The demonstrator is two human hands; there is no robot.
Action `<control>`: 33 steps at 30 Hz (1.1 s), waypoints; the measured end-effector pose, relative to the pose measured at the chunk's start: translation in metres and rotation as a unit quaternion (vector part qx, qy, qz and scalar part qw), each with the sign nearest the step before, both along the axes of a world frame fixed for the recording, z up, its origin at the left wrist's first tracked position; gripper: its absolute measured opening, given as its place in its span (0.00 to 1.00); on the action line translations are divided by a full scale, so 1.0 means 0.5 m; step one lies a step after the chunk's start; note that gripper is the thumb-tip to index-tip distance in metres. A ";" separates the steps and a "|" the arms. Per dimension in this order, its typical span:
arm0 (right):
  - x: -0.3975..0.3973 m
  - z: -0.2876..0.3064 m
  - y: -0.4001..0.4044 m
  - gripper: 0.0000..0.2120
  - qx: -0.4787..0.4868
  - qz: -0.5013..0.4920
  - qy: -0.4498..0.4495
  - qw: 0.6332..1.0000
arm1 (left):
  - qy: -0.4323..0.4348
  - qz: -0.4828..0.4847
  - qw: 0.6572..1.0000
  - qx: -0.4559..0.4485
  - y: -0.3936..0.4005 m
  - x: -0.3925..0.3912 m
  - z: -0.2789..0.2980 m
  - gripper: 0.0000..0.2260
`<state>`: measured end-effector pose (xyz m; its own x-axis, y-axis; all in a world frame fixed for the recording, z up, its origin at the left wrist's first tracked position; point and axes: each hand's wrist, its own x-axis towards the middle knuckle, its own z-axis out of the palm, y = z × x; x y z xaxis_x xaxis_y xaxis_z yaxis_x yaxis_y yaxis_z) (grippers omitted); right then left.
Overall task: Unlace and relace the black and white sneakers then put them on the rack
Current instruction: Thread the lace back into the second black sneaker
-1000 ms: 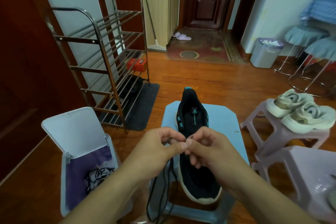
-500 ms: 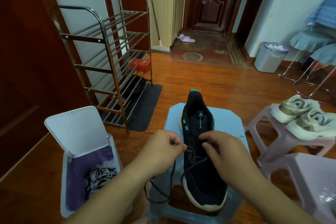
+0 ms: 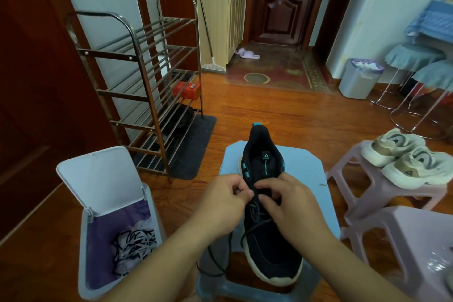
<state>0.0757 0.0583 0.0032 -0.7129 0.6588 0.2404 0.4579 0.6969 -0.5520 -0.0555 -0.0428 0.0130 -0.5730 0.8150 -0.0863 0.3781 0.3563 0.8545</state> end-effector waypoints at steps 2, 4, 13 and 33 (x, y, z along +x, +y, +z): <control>-0.002 -0.001 0.004 0.13 -0.022 -0.001 0.008 1.000 | -0.033 -0.028 0.999 0.019 -0.005 -0.010 0.000 0.07; -0.003 0.000 0.007 0.12 -0.040 0.002 0.007 0.999 | -0.053 -0.058 0.996 0.034 -0.010 -0.019 -0.002 0.06; -0.003 0.008 0.006 0.06 -0.058 -0.004 0.046 0.997 | 0.332 -0.169 0.924 0.088 -0.022 -0.037 -0.019 0.14; 0.032 0.043 0.023 0.11 0.097 0.089 -0.070 0.989 | 0.248 -0.160 0.955 0.027 -0.002 -0.058 0.012 0.17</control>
